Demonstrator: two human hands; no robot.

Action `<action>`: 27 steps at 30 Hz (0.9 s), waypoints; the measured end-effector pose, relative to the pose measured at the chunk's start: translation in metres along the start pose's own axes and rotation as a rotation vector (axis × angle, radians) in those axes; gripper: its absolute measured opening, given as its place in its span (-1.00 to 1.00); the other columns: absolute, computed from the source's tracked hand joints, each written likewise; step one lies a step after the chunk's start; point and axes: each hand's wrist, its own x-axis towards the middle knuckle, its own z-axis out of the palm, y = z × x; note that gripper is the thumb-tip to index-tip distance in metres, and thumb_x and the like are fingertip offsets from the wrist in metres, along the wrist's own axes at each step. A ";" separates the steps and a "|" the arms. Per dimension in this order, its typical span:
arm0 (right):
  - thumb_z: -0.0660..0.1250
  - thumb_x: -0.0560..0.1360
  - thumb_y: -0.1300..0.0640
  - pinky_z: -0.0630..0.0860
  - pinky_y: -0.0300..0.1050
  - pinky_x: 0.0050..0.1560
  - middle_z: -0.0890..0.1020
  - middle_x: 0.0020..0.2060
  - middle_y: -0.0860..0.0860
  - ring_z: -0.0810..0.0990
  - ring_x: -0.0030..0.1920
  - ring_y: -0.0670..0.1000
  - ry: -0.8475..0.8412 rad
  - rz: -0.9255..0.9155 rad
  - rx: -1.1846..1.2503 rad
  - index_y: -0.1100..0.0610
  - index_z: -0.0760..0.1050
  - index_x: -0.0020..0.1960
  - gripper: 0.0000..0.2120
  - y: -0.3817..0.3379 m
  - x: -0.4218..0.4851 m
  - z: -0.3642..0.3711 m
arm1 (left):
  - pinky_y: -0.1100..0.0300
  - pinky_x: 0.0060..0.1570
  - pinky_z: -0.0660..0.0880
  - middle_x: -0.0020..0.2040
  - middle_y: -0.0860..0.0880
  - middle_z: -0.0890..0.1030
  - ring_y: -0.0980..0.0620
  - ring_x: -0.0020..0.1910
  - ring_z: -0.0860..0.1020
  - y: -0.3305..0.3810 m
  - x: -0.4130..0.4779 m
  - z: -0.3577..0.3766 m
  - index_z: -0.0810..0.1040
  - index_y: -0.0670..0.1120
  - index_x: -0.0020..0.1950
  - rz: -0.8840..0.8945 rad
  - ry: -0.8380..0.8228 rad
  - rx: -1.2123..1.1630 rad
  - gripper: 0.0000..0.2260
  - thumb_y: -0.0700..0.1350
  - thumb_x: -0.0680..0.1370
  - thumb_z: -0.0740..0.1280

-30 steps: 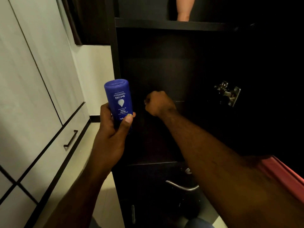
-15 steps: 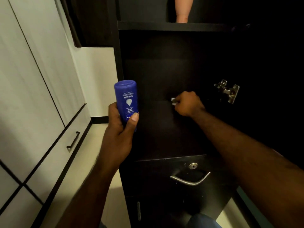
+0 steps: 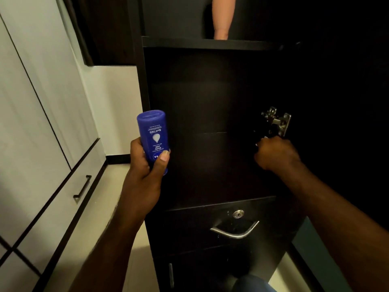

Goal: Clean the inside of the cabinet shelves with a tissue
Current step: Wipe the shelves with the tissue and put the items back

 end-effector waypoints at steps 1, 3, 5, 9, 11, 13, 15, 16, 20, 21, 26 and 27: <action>0.21 0.59 0.06 0.52 -0.06 -0.12 0.60 0.00 0.11 0.61 -0.03 0.11 -0.003 0.024 -0.007 0.14 0.55 0.11 -0.78 -0.003 -0.014 -0.004 | 0.08 0.17 0.53 0.35 0.04 0.51 0.02 0.30 0.53 -0.001 0.000 0.000 0.22 0.09 0.46 0.003 0.007 -0.003 -0.42 0.18 0.49 0.28; 0.21 0.59 0.04 0.49 -0.06 -0.15 0.60 0.01 0.11 0.61 0.00 0.12 0.013 0.049 -0.029 0.13 0.54 0.10 -0.78 -0.012 -0.045 -0.008 | 0.11 0.15 0.52 0.35 0.03 0.51 0.01 0.30 0.53 -0.002 0.000 0.000 0.22 0.08 0.47 0.009 0.011 -0.003 -0.41 0.18 0.49 0.28; 0.21 0.58 0.02 0.43 -0.08 -0.17 0.58 0.02 0.10 0.60 0.00 0.13 0.013 0.037 -0.021 0.13 0.53 0.10 -0.77 -0.013 -0.066 -0.012 | 0.11 0.15 0.52 0.34 0.02 0.52 0.01 0.29 0.53 -0.003 -0.001 0.000 0.22 0.07 0.47 0.012 0.015 -0.002 -0.42 0.18 0.50 0.28; 0.21 0.58 0.04 0.46 -0.03 -0.02 0.56 0.13 0.12 0.56 0.08 0.13 -0.119 -0.021 0.085 0.09 0.51 0.26 -0.70 -0.006 -0.041 -0.021 | 0.06 0.18 0.52 0.35 0.04 0.51 0.04 0.28 0.54 -0.003 0.000 0.001 0.22 0.08 0.47 0.015 0.022 0.010 -0.44 0.16 0.51 0.28; 0.19 0.61 0.06 0.45 -0.01 0.17 0.48 0.31 0.16 0.49 0.26 0.16 -0.186 -0.031 0.144 0.08 0.41 0.42 -0.61 -0.006 -0.024 -0.022 | 0.00 0.22 0.52 0.35 0.04 0.51 0.03 0.29 0.53 -0.002 0.000 0.001 0.21 0.08 0.47 0.015 0.020 0.008 -0.43 0.15 0.51 0.28; 0.19 0.61 0.06 0.43 -0.01 0.24 0.44 0.36 0.18 0.46 0.31 0.18 -0.191 -0.013 0.180 0.10 0.36 0.46 -0.57 -0.010 -0.014 -0.019 | -0.04 0.25 0.51 0.36 0.03 0.51 0.01 0.30 0.53 -0.002 0.000 0.000 0.22 0.07 0.47 0.014 0.019 -0.006 -0.42 0.15 0.50 0.29; 0.20 0.60 0.05 0.46 0.00 0.18 0.44 0.34 0.19 0.47 0.28 0.20 -0.140 0.010 0.170 0.12 0.38 0.44 -0.58 -0.015 -0.019 -0.011 | -0.08 0.26 0.51 0.36 0.04 0.51 0.02 0.30 0.53 -0.003 0.000 -0.001 0.22 0.08 0.47 0.008 0.022 -0.023 -0.43 0.15 0.50 0.30; 0.20 0.59 0.05 0.48 0.00 0.12 0.46 0.30 0.20 0.49 0.25 0.21 -0.104 0.022 0.170 0.13 0.41 0.41 -0.59 -0.016 -0.027 -0.007 | -0.09 0.27 0.51 0.36 0.06 0.51 0.03 0.30 0.53 -0.004 0.000 -0.001 0.22 0.09 0.47 0.005 0.024 -0.034 -0.43 0.16 0.51 0.30; 0.25 0.54 0.12 0.55 -0.01 0.02 0.55 0.18 0.15 0.58 0.13 0.17 0.010 -0.076 0.121 0.10 0.45 0.35 -0.62 -0.028 -0.066 -0.007 | -0.10 0.25 0.51 0.36 0.08 0.52 0.02 0.30 0.54 -0.005 -0.002 -0.003 0.25 0.16 0.45 0.015 0.082 -0.080 -0.49 0.13 0.54 0.32; 0.25 0.55 0.15 0.54 -0.04 0.04 0.55 0.19 0.13 0.58 0.14 0.15 0.006 -0.160 0.116 0.06 0.46 0.35 -0.63 -0.035 -0.071 -0.013 | -0.06 0.25 0.52 0.35 0.07 0.52 0.03 0.30 0.55 -0.004 -0.003 -0.003 0.27 0.17 0.45 0.021 0.112 -0.105 -0.50 0.11 0.54 0.32; 0.25 0.54 0.25 0.43 -0.15 0.05 0.51 0.29 0.12 0.53 0.21 0.16 -0.156 -0.594 0.286 -0.11 0.47 0.38 -0.53 -0.107 -0.056 -0.036 | 0.00 0.22 0.50 0.35 0.04 0.53 0.02 0.31 0.54 -0.003 -0.004 -0.009 0.32 0.16 0.42 0.063 0.211 -0.153 -0.54 0.06 0.54 0.35; 0.26 0.54 0.24 0.44 -0.13 0.14 0.49 0.33 0.12 0.51 0.25 0.16 -0.184 -0.664 0.301 -0.10 0.45 0.40 -0.52 -0.125 -0.046 -0.036 | 0.00 0.22 0.51 0.35 0.03 0.53 0.02 0.31 0.54 -0.004 -0.005 -0.010 0.32 0.13 0.43 0.070 0.213 -0.138 -0.53 0.05 0.55 0.35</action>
